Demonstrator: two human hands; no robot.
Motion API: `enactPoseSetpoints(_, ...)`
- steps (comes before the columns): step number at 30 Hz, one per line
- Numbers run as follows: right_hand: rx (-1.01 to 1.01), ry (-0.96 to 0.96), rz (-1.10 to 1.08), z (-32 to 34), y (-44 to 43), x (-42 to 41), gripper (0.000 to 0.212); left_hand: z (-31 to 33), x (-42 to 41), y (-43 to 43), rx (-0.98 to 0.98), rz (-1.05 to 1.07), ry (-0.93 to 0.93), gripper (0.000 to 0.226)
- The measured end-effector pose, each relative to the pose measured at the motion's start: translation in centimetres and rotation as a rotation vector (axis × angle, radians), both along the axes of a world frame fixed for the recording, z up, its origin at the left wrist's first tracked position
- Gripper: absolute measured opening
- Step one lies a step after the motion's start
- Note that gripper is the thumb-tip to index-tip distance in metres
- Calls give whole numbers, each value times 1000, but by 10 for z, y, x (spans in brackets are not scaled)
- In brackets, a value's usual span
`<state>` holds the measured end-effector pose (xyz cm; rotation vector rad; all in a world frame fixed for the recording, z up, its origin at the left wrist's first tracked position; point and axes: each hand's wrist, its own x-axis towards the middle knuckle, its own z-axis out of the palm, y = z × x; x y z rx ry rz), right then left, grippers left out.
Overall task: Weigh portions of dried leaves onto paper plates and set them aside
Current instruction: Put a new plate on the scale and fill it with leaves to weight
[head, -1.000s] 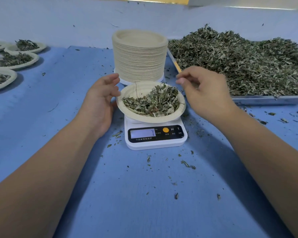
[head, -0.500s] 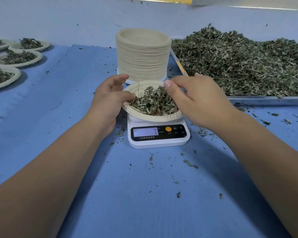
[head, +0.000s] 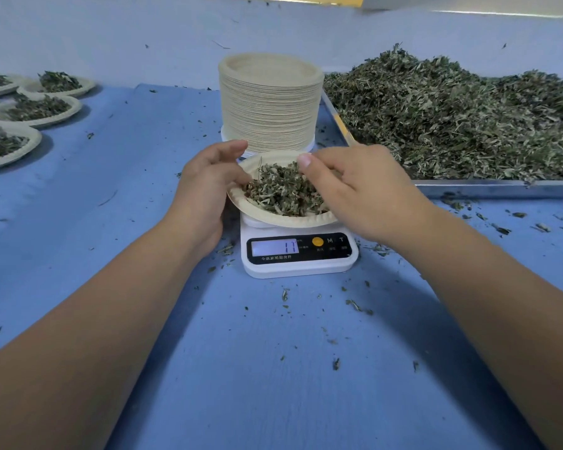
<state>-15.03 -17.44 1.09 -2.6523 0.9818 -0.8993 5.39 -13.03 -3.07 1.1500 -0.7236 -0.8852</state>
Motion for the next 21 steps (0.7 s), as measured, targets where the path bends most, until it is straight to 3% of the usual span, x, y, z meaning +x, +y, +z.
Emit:
enactPoseSetpoints(3,-21,-27,-43,1,-2,-6,57,0,0,0,-21,-21,62,53)
enactPoseSetpoints(6,-110,-52,-111,2,-8,-10,48,-1,0,0,-6,-14,67,46)
enactPoseSetpoints(10,-24,110,-267,-3,-20,-18,42,0,0,1,83,36,-72,34)
enactPoseSetpoints(13,4,184,-262,-5,-20,-18,47,2,-3,3,113,28,-104,30)
enactPoseSetpoints(21,64,151,-229,-7,-15,-13,48,6,-7,8,130,17,-69,23)
